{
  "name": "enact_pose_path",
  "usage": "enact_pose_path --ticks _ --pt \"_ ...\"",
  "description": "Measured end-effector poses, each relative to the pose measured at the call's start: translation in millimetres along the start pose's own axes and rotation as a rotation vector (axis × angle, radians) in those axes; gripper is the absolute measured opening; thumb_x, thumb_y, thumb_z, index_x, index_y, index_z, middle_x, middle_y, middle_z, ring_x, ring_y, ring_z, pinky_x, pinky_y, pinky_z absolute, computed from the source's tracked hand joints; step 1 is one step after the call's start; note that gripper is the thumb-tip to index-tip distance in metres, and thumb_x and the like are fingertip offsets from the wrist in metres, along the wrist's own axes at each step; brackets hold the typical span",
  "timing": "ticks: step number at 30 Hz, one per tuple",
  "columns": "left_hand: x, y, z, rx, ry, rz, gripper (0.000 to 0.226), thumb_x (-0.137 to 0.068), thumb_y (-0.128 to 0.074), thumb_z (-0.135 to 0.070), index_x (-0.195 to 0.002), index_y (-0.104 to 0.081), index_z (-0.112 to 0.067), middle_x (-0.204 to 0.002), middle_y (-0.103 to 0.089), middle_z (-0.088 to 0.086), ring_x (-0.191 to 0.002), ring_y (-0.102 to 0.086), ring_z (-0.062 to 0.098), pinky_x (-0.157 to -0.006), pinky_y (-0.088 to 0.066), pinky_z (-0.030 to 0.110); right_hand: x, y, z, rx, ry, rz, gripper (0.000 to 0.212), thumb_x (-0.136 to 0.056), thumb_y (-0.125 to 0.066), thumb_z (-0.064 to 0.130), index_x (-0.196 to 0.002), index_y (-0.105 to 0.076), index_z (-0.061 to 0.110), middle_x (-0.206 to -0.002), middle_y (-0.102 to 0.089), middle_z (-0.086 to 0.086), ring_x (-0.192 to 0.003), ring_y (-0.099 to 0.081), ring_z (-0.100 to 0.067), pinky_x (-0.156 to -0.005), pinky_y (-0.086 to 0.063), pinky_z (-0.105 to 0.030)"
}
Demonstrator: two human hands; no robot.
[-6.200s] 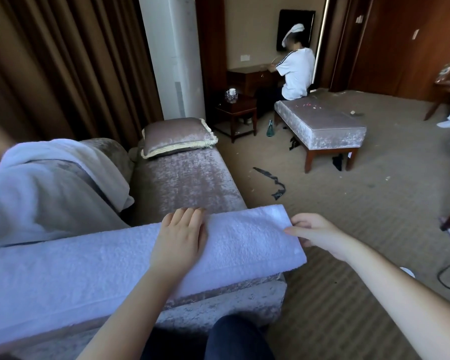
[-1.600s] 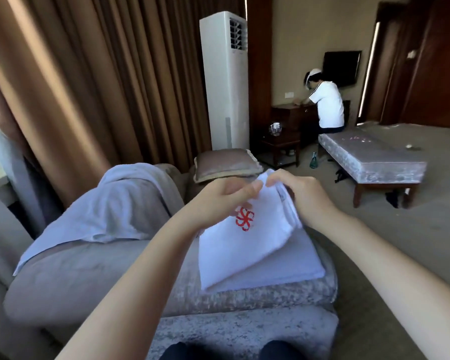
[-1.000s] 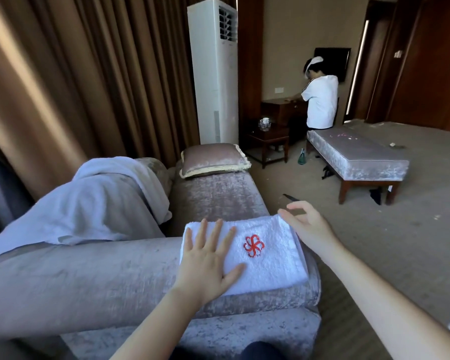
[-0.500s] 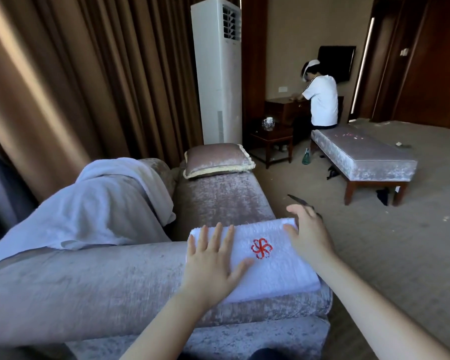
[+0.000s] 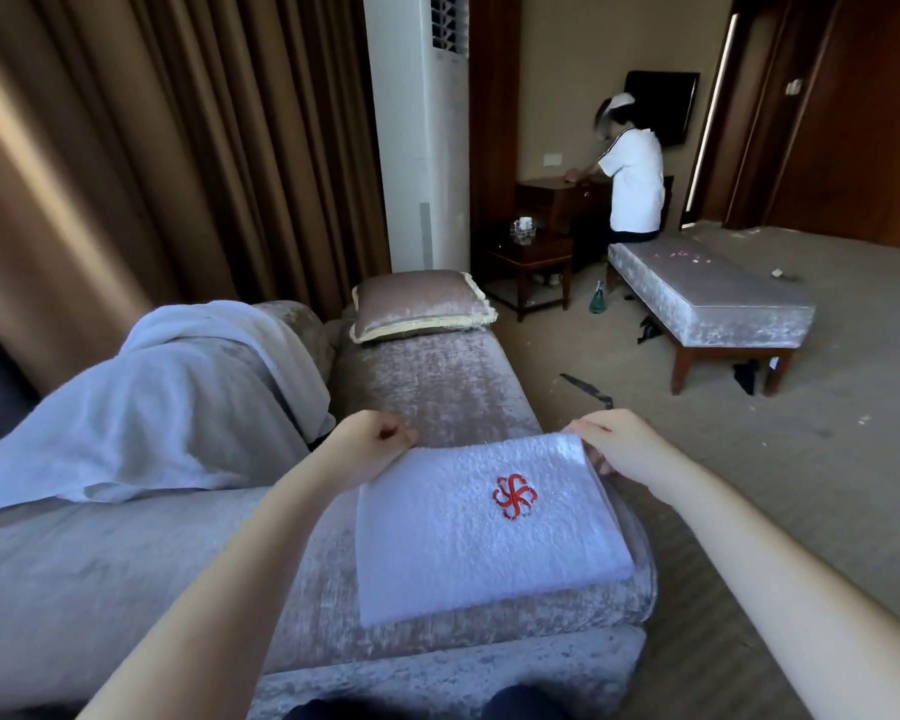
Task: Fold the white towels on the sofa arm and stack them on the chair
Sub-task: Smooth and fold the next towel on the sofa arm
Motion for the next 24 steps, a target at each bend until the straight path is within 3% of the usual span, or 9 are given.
enact_pose_path --ticks 3,7,10,13,16,21,24 --pt "-0.9 -1.9 15.8 0.066 0.033 0.111 0.044 -0.098 -0.054 -0.034 -0.066 -0.047 -0.004 -0.064 -0.037 0.005 -0.061 -0.038 0.016 -0.059 -0.028 0.029 3.1 -2.8 -5.9 -0.222 -0.09 0.183 0.023 -0.1 -0.051 0.02 -0.105 -0.072 0.011 -0.095 -0.074 -0.007 -0.082 -0.063 -0.019 -0.066 -0.05 -0.024" --pt "1.1 -3.2 14.7 0.164 -0.006 0.191 0.043 -0.097 -0.057 -0.033 -0.064 -0.045 -0.009 -0.058 -0.036 -0.004 -0.055 -0.034 0.01 -0.055 -0.028 0.022 4.7 -2.6 -1.8 -0.19 -0.05 0.242 0.02 -0.091 -0.066 0.012 -0.11 -0.071 0.014 -0.102 -0.074 -0.001 -0.098 -0.067 -0.013 -0.072 -0.051 -0.018" --pt "4.3 1.0 10.4 0.226 -0.054 0.162 0.028 -0.1 -0.053 -0.026 -0.076 -0.057 -0.01 -0.058 -0.046 -0.012 -0.055 -0.042 0.004 -0.053 -0.034 0.018 3.9 12.3 13.1 -0.249 0.045 0.154 0.022 -0.081 -0.074 0.006 -0.102 -0.073 0.013 -0.097 -0.075 -0.003 -0.091 -0.069 -0.008 -0.071 -0.051 -0.014" --pt "10.3 7.2 8.6 0.34 -0.08 0.077 0.024 -0.101 -0.049 -0.02 -0.082 -0.052 -0.006 -0.062 -0.047 -0.01 -0.056 -0.04 0.007 -0.052 -0.034 0.018 6.6 24.7 21.2 -0.374 0.122 0.186 0.023 -0.076 -0.074 -0.001 -0.097 -0.073 0.01 -0.095 -0.075 -0.008 -0.086 -0.07 -0.01 -0.074 -0.053 -0.015" --pt "12.7 7.9 4.9 0.292 -0.146 0.006 0.022 -0.101 -0.049 -0.018 -0.082 -0.05 -0.007 -0.063 -0.049 -0.013 -0.054 -0.039 0.003 -0.055 -0.034 0.021 8.5 23.0 26.7 -0.316 0.191 0.214 0.026 -0.08 -0.067 -0.011 -0.096 -0.073 0.007 -0.094 -0.075 -0.008 -0.086 -0.07 -0.011 -0.075 -0.052 -0.015" --pt "10.9 3.9 3.0 0.122 -0.167 -0.085 0.019 -0.101 -0.049 -0.018 -0.084 -0.049 -0.01 -0.072 -0.052 -0.006 -0.06 -0.046 0.002 -0.059 -0.036 0.019 0.5 23.5 26.3 -0.15 0.281 -0.095 0.034 -0.084 -0.06 -0.013 -0.083 -0.07 0.02 -0.089 -0.073 0.0 -0.081 -0.066 -0.008 -0.077 -0.05 -0.014" --pt "11.0 0.7 -1.2 -0.042 -0.179 -0.121 0.013 -0.1 -0.05 -0.019 -0.09 -0.051 -0.011 -0.083 -0.056 -0.004 -0.078 -0.051 0.008 -0.069 -0.038 0.021 2.4 13.9 11.8 -0.064 0.247 -0.225 0.027 -0.085 -0.064 -0.005 -0.08 -0.068 0.021 -0.082 -0.069 0.003 -0.072 -0.063 -0.007 -0.069 -0.046 -0.012"
Point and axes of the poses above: each hand's wrist, its own x-axis away from the middle knuckle, its own y-axis out of the back of the hand, z = x × y, the point moved 8 cm from there along -x, towards the middle knuckle
